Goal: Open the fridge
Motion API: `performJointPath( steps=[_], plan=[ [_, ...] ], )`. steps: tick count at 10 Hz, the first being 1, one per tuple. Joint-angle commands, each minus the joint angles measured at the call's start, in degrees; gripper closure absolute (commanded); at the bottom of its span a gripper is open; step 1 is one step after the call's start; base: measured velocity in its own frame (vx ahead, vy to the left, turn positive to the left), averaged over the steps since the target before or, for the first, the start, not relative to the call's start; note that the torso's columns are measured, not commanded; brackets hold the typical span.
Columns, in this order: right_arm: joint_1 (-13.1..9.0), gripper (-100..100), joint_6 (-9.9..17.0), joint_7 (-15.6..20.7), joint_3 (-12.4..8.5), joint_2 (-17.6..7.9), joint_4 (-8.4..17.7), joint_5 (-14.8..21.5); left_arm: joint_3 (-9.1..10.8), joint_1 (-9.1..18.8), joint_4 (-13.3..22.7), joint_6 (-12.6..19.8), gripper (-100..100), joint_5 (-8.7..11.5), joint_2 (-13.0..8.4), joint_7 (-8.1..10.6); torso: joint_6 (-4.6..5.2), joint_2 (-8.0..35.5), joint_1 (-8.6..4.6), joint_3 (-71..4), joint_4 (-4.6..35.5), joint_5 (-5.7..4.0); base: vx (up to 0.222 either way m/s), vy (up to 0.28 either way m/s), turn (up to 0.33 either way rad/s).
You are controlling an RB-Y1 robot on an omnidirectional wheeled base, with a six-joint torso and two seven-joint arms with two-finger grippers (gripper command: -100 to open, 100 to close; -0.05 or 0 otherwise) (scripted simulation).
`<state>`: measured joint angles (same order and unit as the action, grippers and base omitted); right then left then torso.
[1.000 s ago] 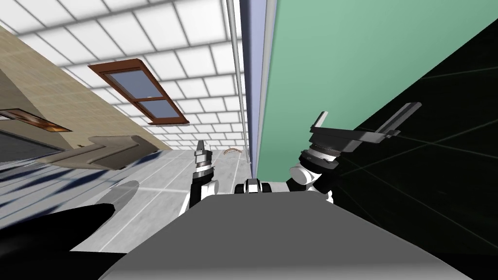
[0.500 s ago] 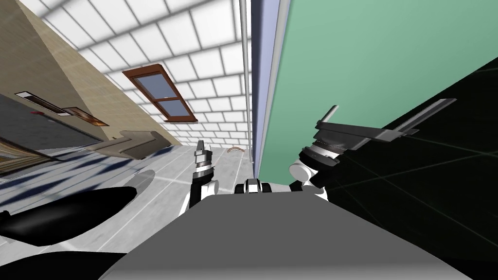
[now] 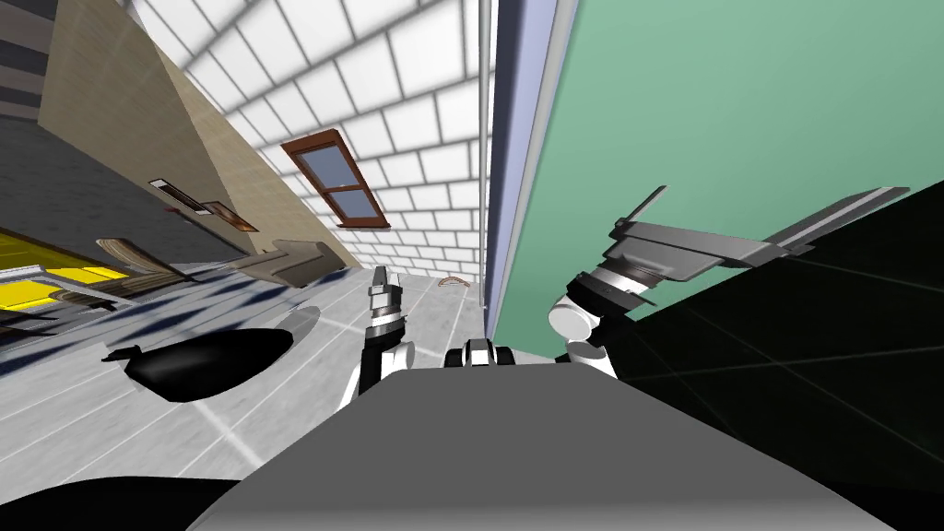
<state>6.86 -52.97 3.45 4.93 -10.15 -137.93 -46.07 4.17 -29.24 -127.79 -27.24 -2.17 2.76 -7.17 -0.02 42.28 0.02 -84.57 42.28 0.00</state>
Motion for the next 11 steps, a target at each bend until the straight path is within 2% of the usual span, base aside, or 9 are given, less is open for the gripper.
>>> performJointPath(
  steps=[1,3,4,5,6,7,8,9,11],
  plan=[
    [-2.7,-100,-2.69,-0.85,0.96,-0.19,-0.22,-4.8,0.0,-0.01,0.0,0.0,0,0.0,0.0,0.0,0.05,0.0,-0.03,0.0,0.0,-0.01,-0.015,0.007,0.266],
    [-2.7,-100,-2.69,-0.85,0.96,-0.19,-0.22,-7.22,0.01,-0.01,0.0,0.0,0,0.0,0.0,0.0,0.06,0.01,-0.03,0.01,0.0,-0.01,-0.008,0.002,0.043],
    [-4.58,-100,-4.34,-1.35,1.55,-0.29,-0.33,-9.45,0.01,-0.01,0.0,0.0,0,0.0,0.0,0.0,0.05,0.0,-0.06,0.0,0.0,-0.02,-0.01,0.006,0.243],
    [-4.58,-100,-4.34,-1.35,1.55,-0.29,-0.33,-11.04,0.0,0.0,0.0,0.0,0,0.0,0.0,0.0,-0.03,0.0,0.0,0.0,0.0,0.0,-0.009,0.0,0.137],
    [-6.44,-100,-6.01,-1.86,2.09,-0.39,-0.43,-12.94,0.01,-0.01,0.0,0.0,0,0.0,0.0,0.0,0.05,0.01,-0.03,0.01,0.0,0.0,-0.012,0.006,0.232],
    [-6.44,-100,-6.01,-1.86,2.09,-0.39,-0.43,-14.67,0.0,0.0,0.0,0.0,0,0.0,0.0,0.0,0.0,0.01,0.0,0.01,0.0,0.0,-0.01,0.003,0.131],
    [-8.27,-100,-7.7,-2.38,2.58,-0.47,-0.5,-16.43,0.01,-0.01,0.0,0.0,0,0.0,0.0,0.0,0.05,0.02,-0.03,0.01,0.0,0.0,-0.014,0.008,0.211],
    [-8.27,-100,-7.7,-2.38,2.58,-0.47,-0.5,-18.18,0.0,0.0,0.0,0.0,0,0.0,0.0,0.0,0.0,0.02,0.0,0.01,0.01,0.0,-0.01,0.004,0.12],
    [-10.07,-100,-9.41,-2.91,3.02,-0.54,-0.55,-21.56,0.0,0.0,0.0,0.0,0,0.0,0.0,0.0,0.0,0.01,-0.01,0.0,0.0,0.0,-0.01,0.005,0.17]
  ],
)
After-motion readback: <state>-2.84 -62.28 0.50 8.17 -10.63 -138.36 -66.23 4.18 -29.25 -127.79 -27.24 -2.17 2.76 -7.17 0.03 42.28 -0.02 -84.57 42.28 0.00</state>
